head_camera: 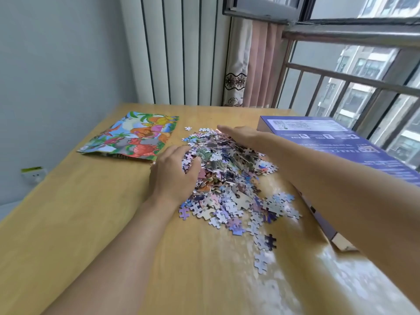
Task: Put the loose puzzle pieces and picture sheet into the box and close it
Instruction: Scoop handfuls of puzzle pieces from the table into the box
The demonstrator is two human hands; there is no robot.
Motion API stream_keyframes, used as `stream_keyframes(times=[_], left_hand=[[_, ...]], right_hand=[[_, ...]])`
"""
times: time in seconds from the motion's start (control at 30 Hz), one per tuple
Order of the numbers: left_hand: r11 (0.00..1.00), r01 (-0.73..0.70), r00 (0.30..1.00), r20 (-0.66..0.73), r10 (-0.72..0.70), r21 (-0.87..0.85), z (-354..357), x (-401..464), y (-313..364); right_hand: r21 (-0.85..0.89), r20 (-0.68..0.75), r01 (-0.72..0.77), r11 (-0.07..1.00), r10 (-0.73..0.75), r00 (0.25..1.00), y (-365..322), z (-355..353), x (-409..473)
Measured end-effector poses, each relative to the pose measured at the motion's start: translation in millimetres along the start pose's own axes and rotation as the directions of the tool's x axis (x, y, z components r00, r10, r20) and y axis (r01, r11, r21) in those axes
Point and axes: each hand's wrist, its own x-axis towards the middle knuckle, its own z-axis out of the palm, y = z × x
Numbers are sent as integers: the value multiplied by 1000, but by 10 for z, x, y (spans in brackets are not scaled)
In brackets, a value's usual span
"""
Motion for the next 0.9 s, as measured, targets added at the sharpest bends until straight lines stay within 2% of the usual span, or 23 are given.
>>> stream_keyframes(times=[0.23, 0.3, 0.4, 0.5, 0.67, 0.8, 0.9], left_hand=[[996, -80, 994, 83, 75, 50, -52, -50, 72], [994, -102, 986, 137, 96, 42, -61, -82, 102], [994, -107, 976, 196, 100, 25, -52, -93, 103], [995, -97, 976, 195, 96, -6, -58, -85, 76], [992, -123, 980, 151, 127, -34, -51, -77, 103], [989, -138, 985, 100, 143, -55, -67, -65, 116], [984, -155, 985, 63, 160, -86, -77, -77, 125]], right_hand=[[-73, 199, 32, 997, -17, 980, -98, -182, -673], [-83, 193, 67, 994, -50, 980, -18, -197, -879], [-142, 148, 124, 982, -103, 984, 122, -174, -1160], [-164, 84, 148, 975, -136, 987, 235, -59, -1264], [5, -156, 207, 978, -203, 967, 308, 128, -1172], [11, -213, 239, 971, -231, 949, 330, 182, -1184], [-58, -337, 234, 971, -239, 911, 337, 218, -1197]])
